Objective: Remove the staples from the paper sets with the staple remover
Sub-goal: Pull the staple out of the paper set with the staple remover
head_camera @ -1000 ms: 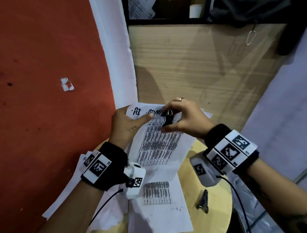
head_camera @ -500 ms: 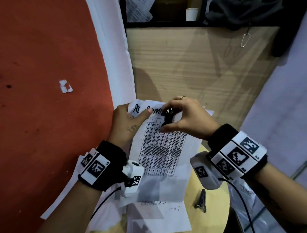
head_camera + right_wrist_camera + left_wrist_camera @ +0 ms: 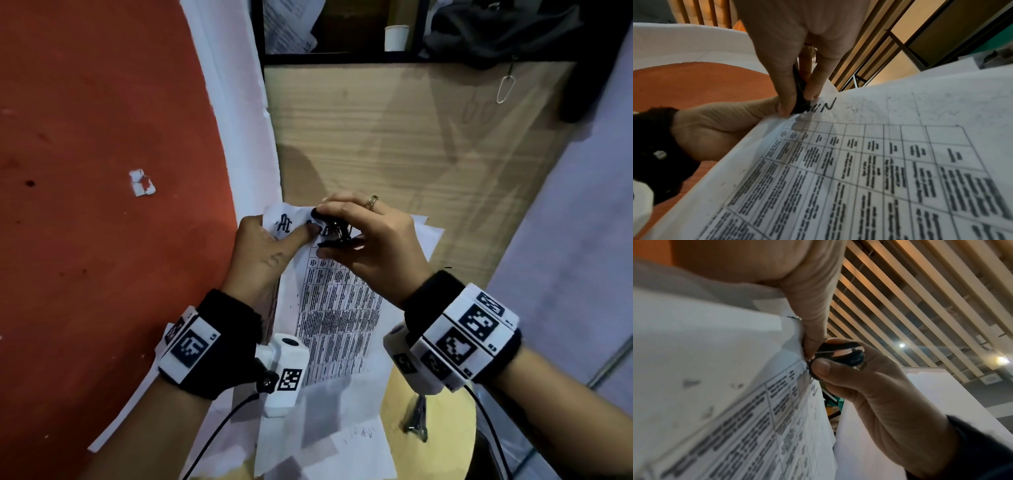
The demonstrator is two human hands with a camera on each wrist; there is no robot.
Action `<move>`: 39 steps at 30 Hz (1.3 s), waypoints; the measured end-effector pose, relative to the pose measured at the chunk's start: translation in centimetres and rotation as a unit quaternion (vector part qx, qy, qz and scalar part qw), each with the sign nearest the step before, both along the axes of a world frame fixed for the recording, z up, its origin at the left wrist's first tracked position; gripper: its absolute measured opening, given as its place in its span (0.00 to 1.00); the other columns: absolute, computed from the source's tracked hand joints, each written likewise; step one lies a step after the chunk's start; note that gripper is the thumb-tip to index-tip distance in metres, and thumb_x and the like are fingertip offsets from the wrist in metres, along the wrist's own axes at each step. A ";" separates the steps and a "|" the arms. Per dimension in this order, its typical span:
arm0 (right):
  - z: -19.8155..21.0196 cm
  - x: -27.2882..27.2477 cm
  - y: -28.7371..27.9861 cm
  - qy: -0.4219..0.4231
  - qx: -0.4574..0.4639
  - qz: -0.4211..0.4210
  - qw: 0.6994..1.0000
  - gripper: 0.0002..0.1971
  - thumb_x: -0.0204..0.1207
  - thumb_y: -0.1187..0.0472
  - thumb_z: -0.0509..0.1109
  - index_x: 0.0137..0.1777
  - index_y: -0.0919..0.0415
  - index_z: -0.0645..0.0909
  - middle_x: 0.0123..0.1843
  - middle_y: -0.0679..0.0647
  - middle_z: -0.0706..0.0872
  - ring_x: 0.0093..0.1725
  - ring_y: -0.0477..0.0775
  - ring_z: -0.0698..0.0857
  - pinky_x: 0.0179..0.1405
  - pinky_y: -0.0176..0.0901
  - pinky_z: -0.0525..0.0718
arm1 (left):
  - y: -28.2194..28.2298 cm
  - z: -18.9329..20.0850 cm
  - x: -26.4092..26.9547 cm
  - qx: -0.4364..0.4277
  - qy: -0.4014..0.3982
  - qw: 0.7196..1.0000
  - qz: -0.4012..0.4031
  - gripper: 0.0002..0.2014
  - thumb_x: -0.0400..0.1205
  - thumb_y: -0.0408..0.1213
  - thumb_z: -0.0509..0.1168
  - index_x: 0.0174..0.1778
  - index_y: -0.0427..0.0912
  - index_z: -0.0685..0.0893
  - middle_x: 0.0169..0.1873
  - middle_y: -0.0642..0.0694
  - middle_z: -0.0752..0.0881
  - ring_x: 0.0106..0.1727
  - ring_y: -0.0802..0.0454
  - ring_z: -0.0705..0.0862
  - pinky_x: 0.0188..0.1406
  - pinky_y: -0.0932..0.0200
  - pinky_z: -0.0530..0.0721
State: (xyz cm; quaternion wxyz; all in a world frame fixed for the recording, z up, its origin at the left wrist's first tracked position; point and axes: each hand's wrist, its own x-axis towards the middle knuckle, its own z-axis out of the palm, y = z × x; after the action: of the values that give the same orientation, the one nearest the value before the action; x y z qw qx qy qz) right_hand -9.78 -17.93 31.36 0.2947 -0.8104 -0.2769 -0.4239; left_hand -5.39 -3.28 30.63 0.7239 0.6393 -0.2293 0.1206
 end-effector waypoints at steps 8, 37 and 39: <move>0.0 -0.1 0.0 -0.024 -0.019 -0.018 0.999 0.19 0.61 0.65 0.80 0.53 0.69 0.85 0.52 0.59 0.86 0.52 0.48 0.82 0.49 0.45 0.85 | -0.2 0.7 -0.8 0.000 0.019 1.000 -0.016 0.10 0.73 0.25 0.73 0.32 0.43 0.85 0.23 0.56 0.87 0.26 0.63 0.84 0.29 0.68 0.82; 1.3 -1.4 0.1 0.064 0.125 -0.004 0.990 0.13 0.67 0.55 0.77 0.49 0.53 0.79 0.49 0.56 0.83 0.48 0.53 0.84 0.44 0.54 0.86 | 0.6 0.3 -0.8 -0.011 0.104 0.994 -0.041 0.06 0.75 0.28 0.71 0.47 0.32 0.87 0.35 0.42 0.91 0.37 0.50 0.90 0.41 0.57 0.88; 1.1 -1.3 0.1 0.068 0.220 -0.007 0.973 0.08 0.66 0.55 0.72 0.40 0.47 0.74 0.44 0.60 0.82 0.42 0.59 0.82 0.39 0.60 0.85 | 0.6 0.1 -0.7 -0.020 0.101 0.994 -0.029 0.09 0.75 0.29 0.72 0.49 0.30 0.85 0.40 0.39 0.90 0.40 0.48 0.90 0.48 0.52 0.88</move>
State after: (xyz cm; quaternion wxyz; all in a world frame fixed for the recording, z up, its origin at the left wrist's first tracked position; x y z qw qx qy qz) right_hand -11.07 -17.85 32.48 0.4813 -0.7545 -0.1502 -0.4202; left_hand -6.11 -2.70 30.74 0.7596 0.6264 -0.1707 0.0386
